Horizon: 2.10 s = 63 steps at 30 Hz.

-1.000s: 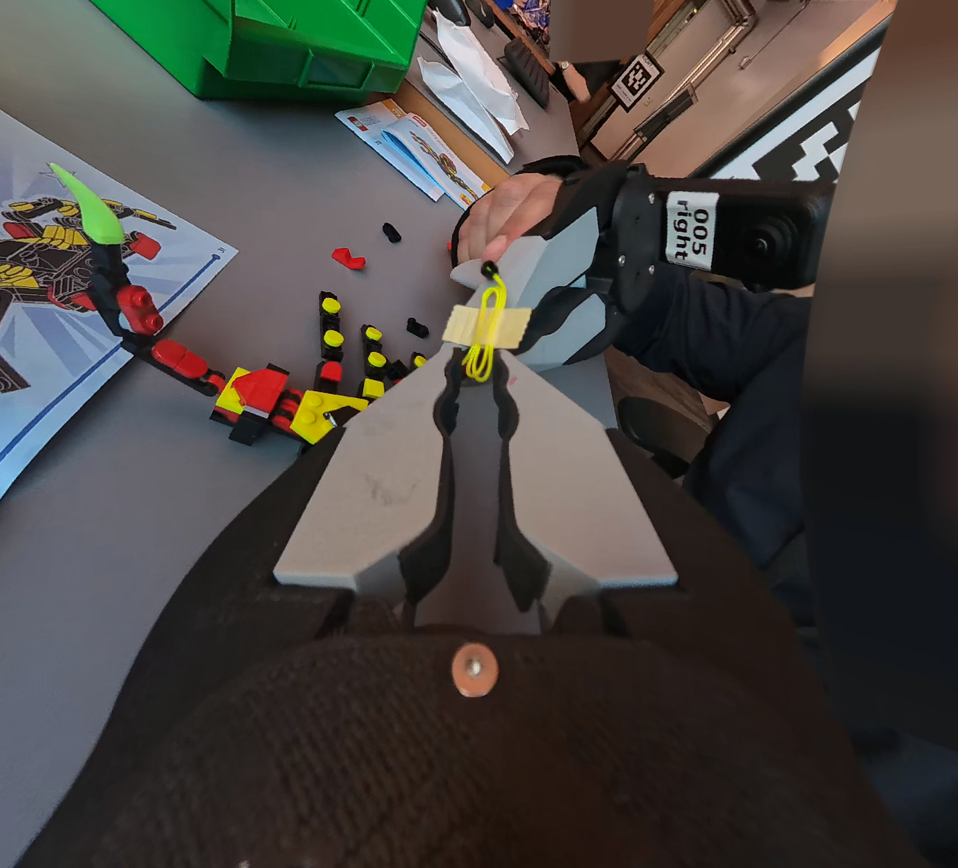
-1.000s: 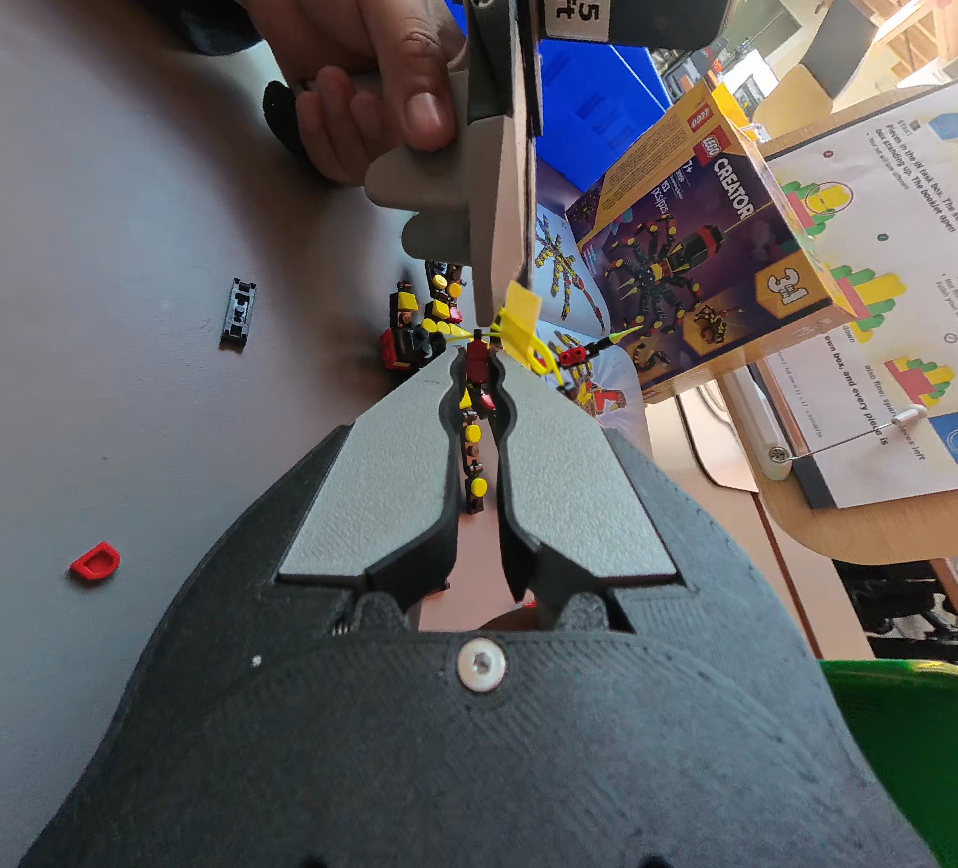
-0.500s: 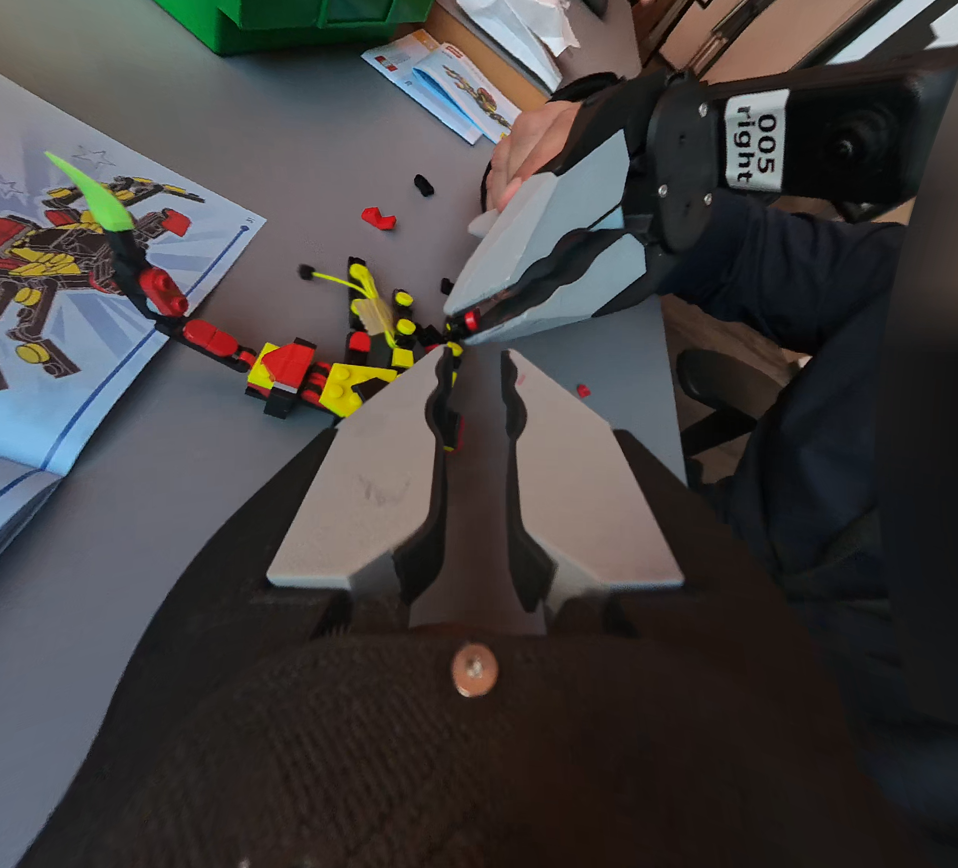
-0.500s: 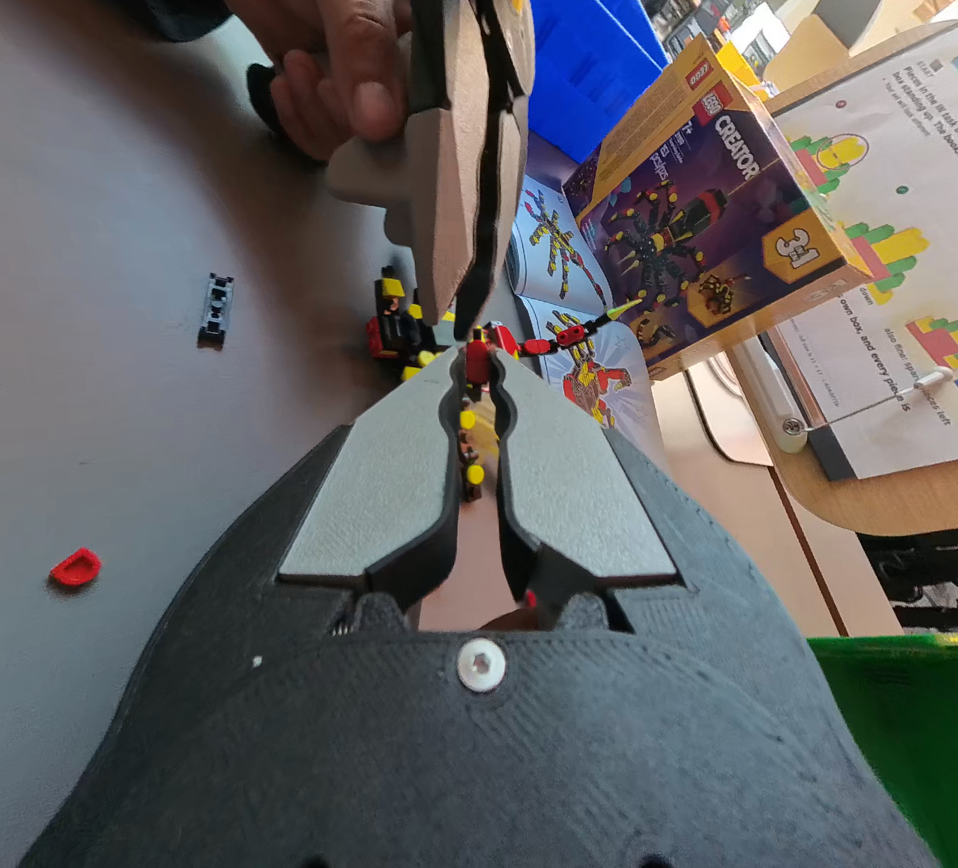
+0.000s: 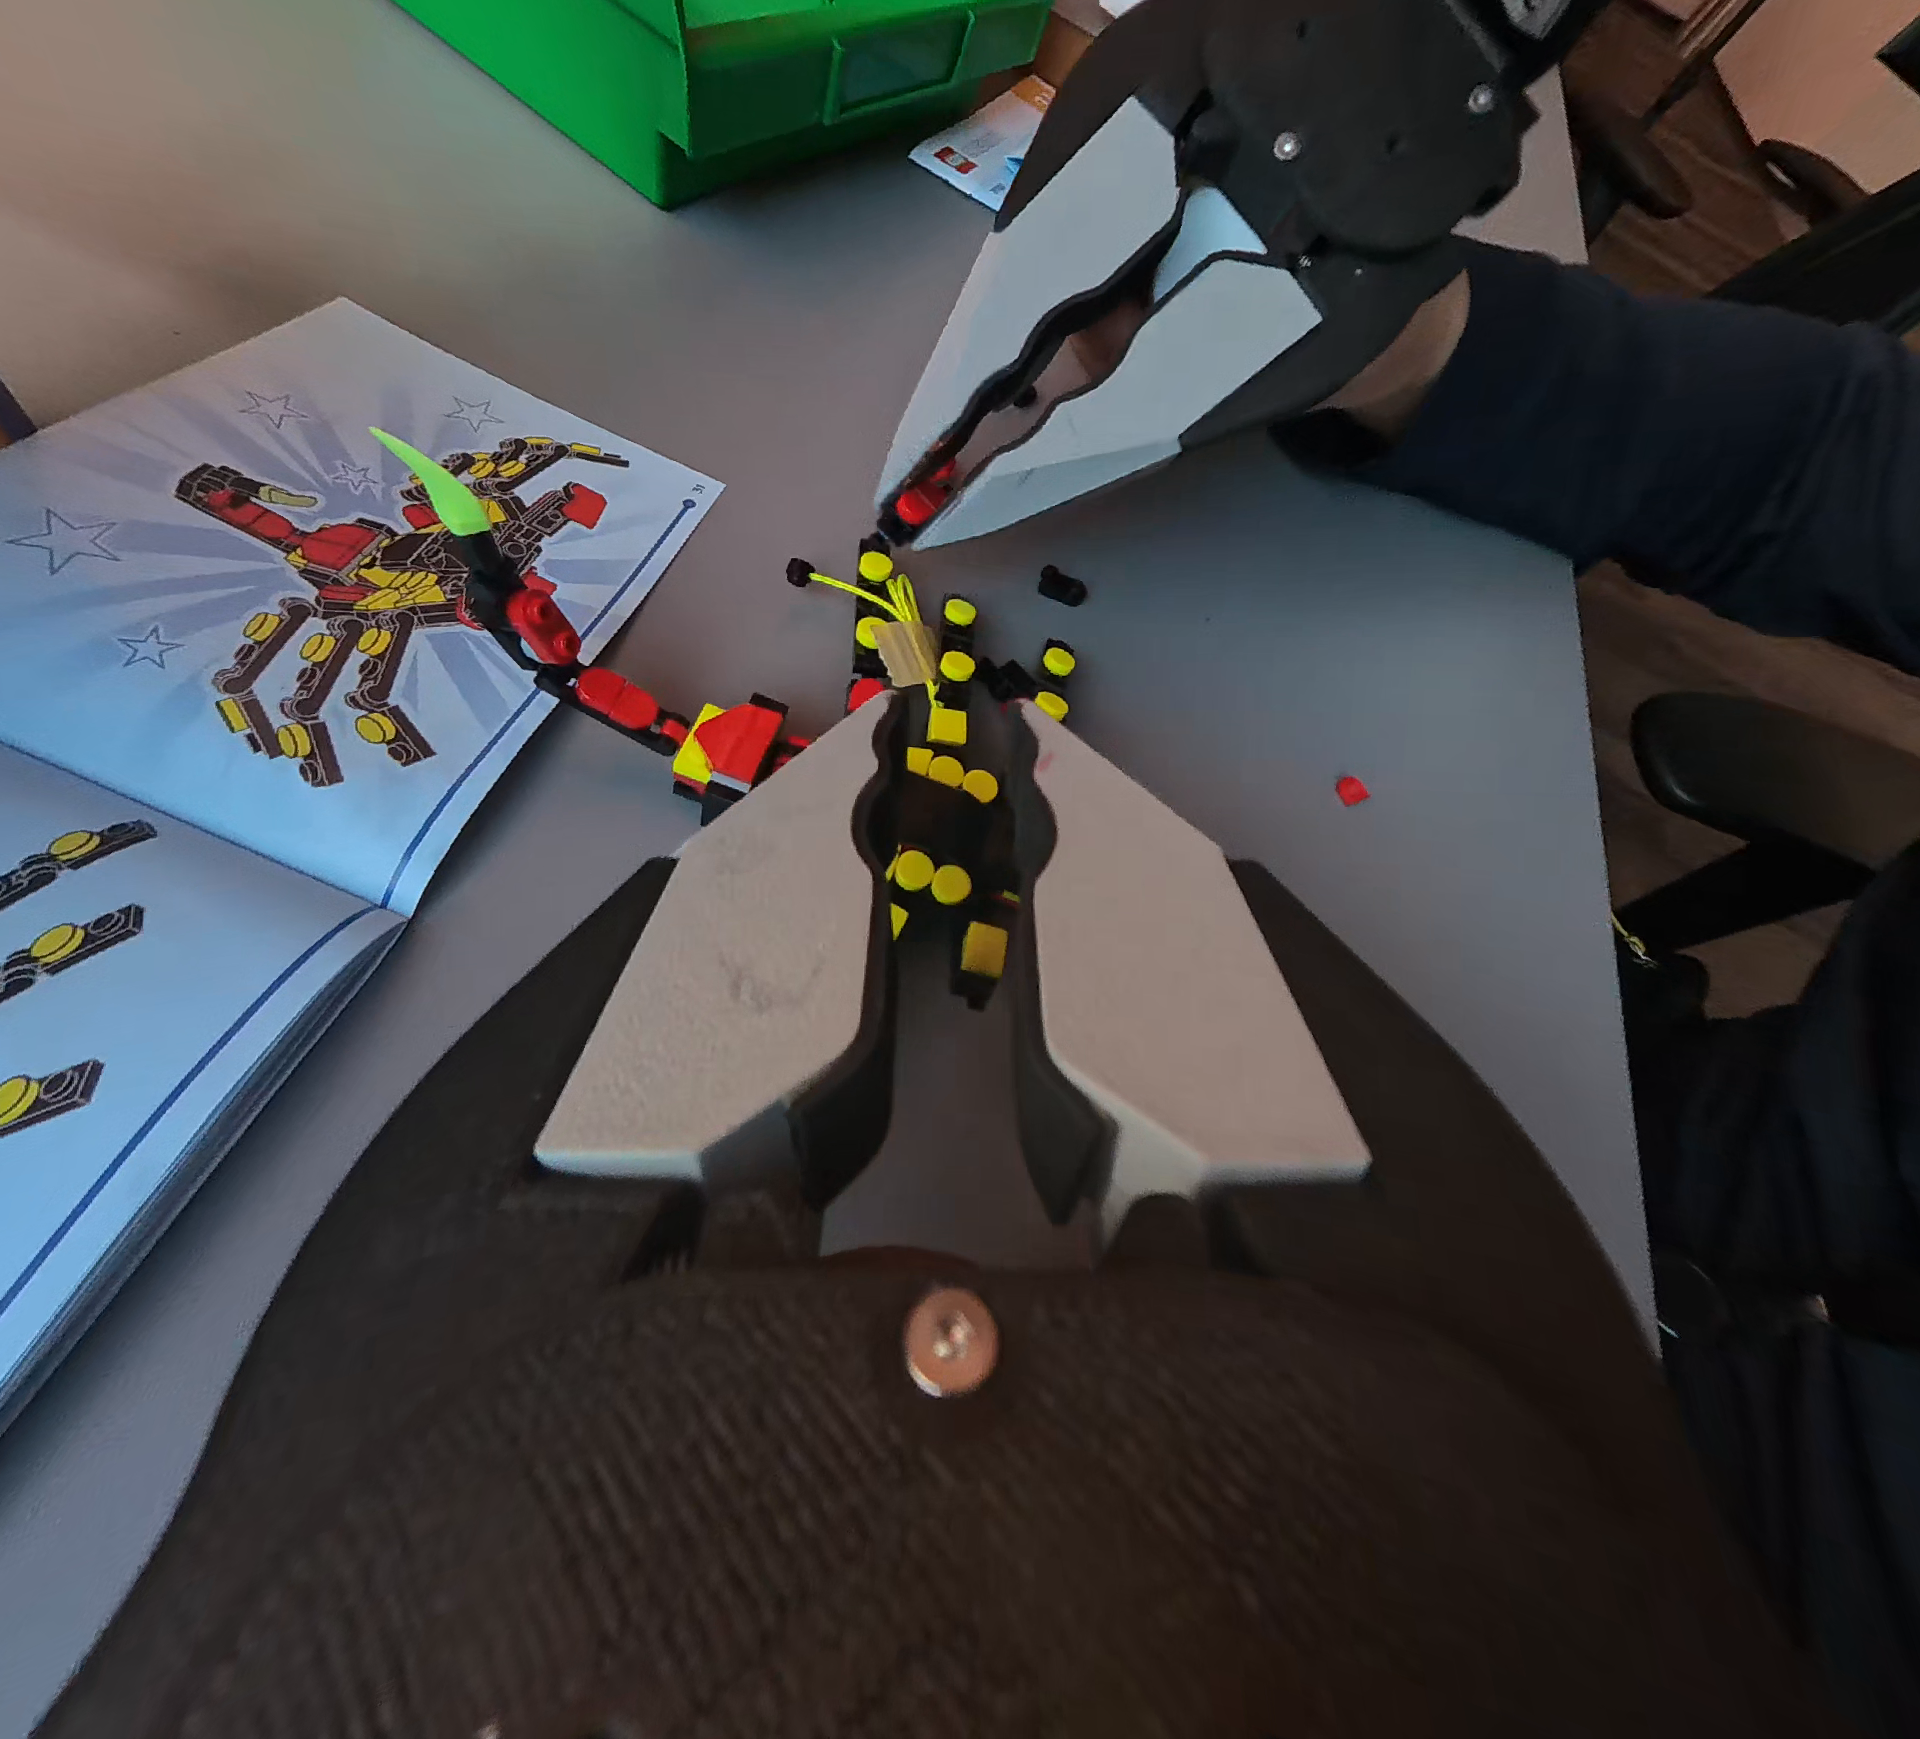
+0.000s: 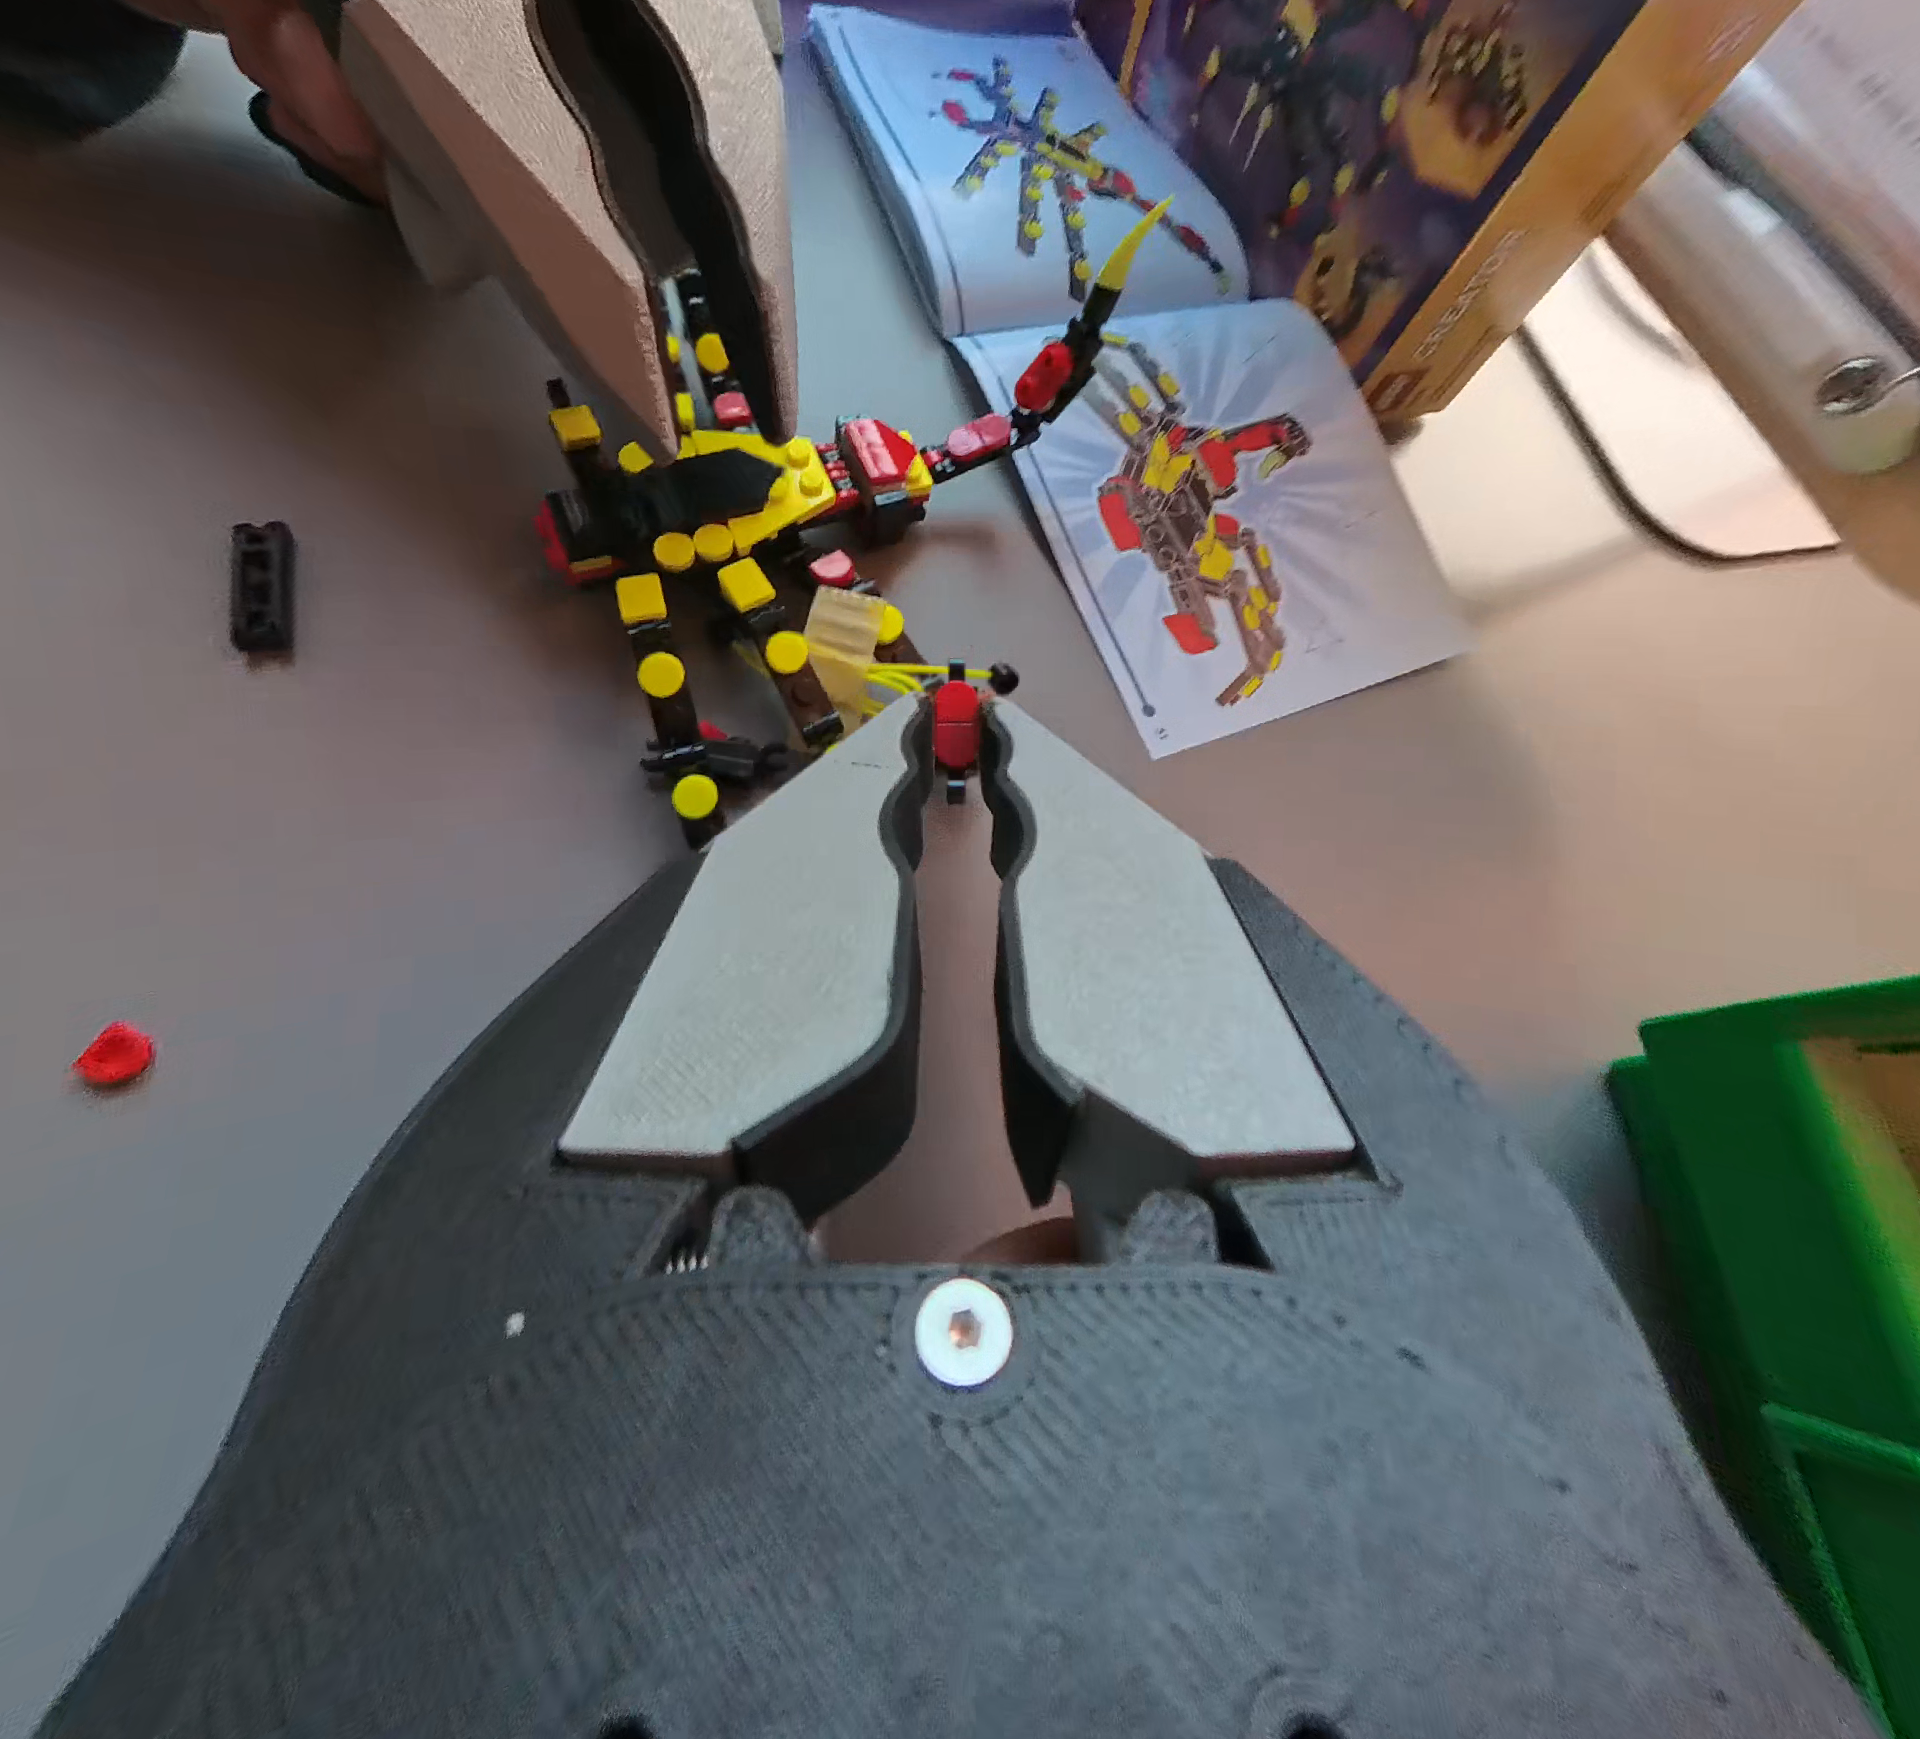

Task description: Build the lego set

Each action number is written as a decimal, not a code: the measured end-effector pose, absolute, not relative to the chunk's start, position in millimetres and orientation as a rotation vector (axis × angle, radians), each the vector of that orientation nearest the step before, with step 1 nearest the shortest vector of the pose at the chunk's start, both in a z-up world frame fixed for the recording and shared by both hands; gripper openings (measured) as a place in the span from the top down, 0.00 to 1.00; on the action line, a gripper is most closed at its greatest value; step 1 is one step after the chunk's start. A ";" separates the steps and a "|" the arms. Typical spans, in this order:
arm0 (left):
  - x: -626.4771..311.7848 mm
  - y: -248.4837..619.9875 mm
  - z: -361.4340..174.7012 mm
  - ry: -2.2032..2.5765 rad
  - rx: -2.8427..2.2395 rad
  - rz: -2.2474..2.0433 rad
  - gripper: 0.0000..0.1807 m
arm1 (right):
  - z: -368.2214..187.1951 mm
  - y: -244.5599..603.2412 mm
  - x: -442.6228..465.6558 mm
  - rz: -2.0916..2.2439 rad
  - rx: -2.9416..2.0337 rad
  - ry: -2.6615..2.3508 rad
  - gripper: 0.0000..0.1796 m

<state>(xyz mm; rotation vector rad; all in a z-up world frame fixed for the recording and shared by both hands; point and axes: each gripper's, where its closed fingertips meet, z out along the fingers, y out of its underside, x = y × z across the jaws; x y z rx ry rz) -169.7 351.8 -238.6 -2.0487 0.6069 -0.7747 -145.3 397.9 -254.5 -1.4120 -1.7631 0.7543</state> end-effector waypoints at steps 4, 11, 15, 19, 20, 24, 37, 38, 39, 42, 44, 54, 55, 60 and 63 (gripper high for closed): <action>-170.4 352.3 -237.3 0.601 -2.044 -0.776 0.92 | -253.1 389.5 -133.4 0.876 -1.441 -1.840 0.98; -162.5 349.0 -233.2 0.625 -2.009 -0.822 0.91 | -216.3 357.9 -133.7 1.341 -1.318 -1.749 0.98; -154.9 345.3 -226.3 0.668 -1.954 -0.848 0.91 | -213.6 349.9 -136.2 1.446 -1.313 -1.726 0.98; -149.3 342.1 -222.6 0.703 -1.921 -0.853 0.90 | -212.8 350.0 -137.6 1.430 -1.313 -1.715 0.98; -148.9 342.0 -223.1 0.708 -1.922 -0.846 0.90 | -213.3 349.7 -137.7 1.422 -1.312 -1.720 0.98; -150.1 343.2 -228.3 0.706 -1.950 -0.828 0.90 | -218.7 350.8 -138.5 1.382 -1.330 -1.739 0.98; -148.4 341.2 -233.2 0.726 -1.977 -0.824 0.90 | -232.0 335.4 -135.4 1.385 -1.367 -1.861 0.98; -147.7 340.7 -234.0 0.735 -1.979 -0.819 0.90 | -235.8 331.4 -133.9 1.374 -1.368 -1.899 0.98; -147.1 340.2 -234.6 0.742 -1.981 -0.814 0.90 | -239.6 327.1 -132.3 1.360 -1.361 -1.941 0.98; -146.5 339.7 -235.4 0.750 -1.983 -0.807 0.90 | -252.3 316.3 -127.2 1.281 -1.335 -2.062 0.98; -146.7 339.9 -235.8 0.747 -1.986 -0.810 0.90 | -262.2 311.5 -124.5 1.205 -1.321 -2.136 0.98; -147.8 340.6 -236.8 0.740 -1.994 -0.807 0.90 | -269.8 308.3 -123.0 1.132 -1.299 -2.188 0.92; -147.8 340.7 -237.0 0.740 -1.995 -0.805 0.90 | -268.7 308.6 -123.1 1.141 -1.300 -2.181 0.92; -149.5 341.9 -237.6 0.740 -2.000 -0.780 0.90 | -246.2 336.8 -133.8 1.172 -1.307 -1.960 0.93; -151.4 343.3 -241.0 0.736 -2.021 -0.755 0.91 | -240.8 375.2 -139.7 1.148 -1.440 -1.762 0.88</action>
